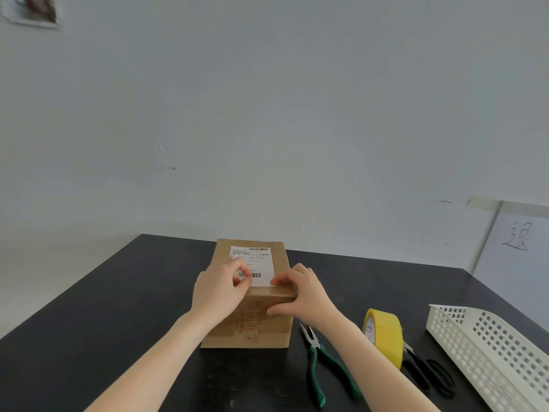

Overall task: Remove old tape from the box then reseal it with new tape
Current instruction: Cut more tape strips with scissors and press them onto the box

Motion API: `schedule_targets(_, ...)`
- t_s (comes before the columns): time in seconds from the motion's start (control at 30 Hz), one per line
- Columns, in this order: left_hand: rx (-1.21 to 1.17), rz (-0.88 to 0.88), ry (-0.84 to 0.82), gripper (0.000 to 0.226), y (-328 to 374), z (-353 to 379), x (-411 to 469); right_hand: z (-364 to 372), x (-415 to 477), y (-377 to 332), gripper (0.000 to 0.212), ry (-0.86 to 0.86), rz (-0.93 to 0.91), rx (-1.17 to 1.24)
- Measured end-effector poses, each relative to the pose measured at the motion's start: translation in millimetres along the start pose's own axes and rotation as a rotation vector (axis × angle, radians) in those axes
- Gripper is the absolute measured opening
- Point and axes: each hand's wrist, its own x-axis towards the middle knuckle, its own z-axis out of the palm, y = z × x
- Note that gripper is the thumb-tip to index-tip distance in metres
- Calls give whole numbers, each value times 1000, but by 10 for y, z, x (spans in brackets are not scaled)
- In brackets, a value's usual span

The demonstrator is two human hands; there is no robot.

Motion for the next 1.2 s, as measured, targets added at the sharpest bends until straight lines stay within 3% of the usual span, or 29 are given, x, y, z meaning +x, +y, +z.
schedule_targets(0.27,46,47,-47,6,21,-26,-1,32,-6,-11,46,21,3,-16)
schedule_targets(0.4,75,67,-87,7,43,-63,22,-95,-21,-27,44,-69,81,143)
schedule_targets(0.5,105,114,-65,8,68,-66,10,-216,-74,2,35,-17,85,168)
schedule_targets(0.6,73,178,-58,12,108,-30,-43,-376,-141,75,22,145,113,55)
schedule_targets(0.67,61,240,-71,16,154,14,-74,-516,-223,141,13,264,118,-143)
schedule_targets(0.8,43,401,-36,14,327,116,-169,-809,-458,328,16,384,171,-485)
schedule_targets(0.97,21,533,-81,15,607,321,-346,-1102,-766,609,38,205,496,-638)
schedule_targets(1.2,72,533,-74,23,704,480,-293,-1157,-956,787,55,8,709,-343)
